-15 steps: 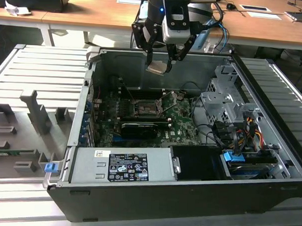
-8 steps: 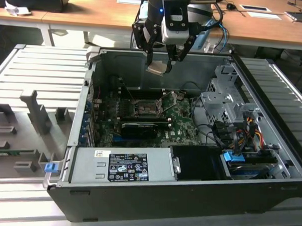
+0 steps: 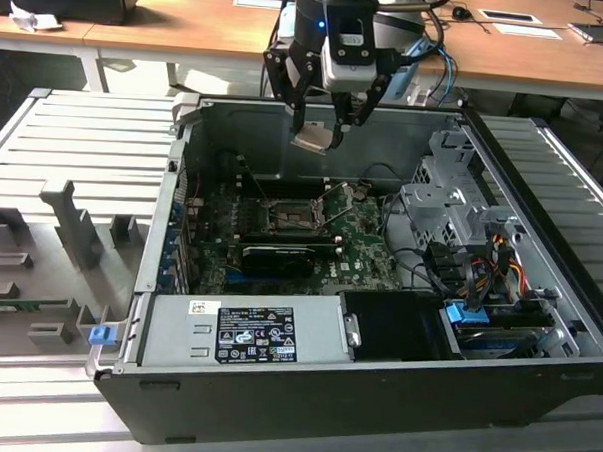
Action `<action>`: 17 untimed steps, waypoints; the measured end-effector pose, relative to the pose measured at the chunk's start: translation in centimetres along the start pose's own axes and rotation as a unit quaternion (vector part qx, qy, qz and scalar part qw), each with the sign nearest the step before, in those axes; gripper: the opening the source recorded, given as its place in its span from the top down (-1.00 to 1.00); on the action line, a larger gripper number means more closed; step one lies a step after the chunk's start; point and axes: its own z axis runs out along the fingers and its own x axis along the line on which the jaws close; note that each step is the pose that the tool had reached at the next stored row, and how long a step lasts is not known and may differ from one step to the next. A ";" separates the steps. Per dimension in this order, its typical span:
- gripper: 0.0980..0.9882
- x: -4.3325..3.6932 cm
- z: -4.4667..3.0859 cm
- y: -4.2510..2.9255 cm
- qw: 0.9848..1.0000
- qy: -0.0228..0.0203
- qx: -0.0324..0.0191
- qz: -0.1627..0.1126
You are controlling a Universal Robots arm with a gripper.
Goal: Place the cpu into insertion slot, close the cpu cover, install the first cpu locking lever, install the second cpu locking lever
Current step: 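Place the cpu into insertion slot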
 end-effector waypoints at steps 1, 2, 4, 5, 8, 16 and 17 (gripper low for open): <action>0.00 0.00 0.02 -0.01 1.000 0.000 0.000 0.000; 0.00 0.00 0.05 -0.01 1.000 0.000 0.000 0.000; 0.00 0.00 0.16 -0.02 1.000 0.000 0.000 0.000; 0.00 0.00 0.24 -0.02 1.000 0.000 0.001 0.000; 0.00 0.00 0.32 -0.03 1.000 -0.001 0.001 0.000; 0.00 0.00 0.36 -0.03 1.000 -0.001 0.001 0.009; 0.00 -0.01 0.37 -0.04 1.000 -0.001 0.001 0.011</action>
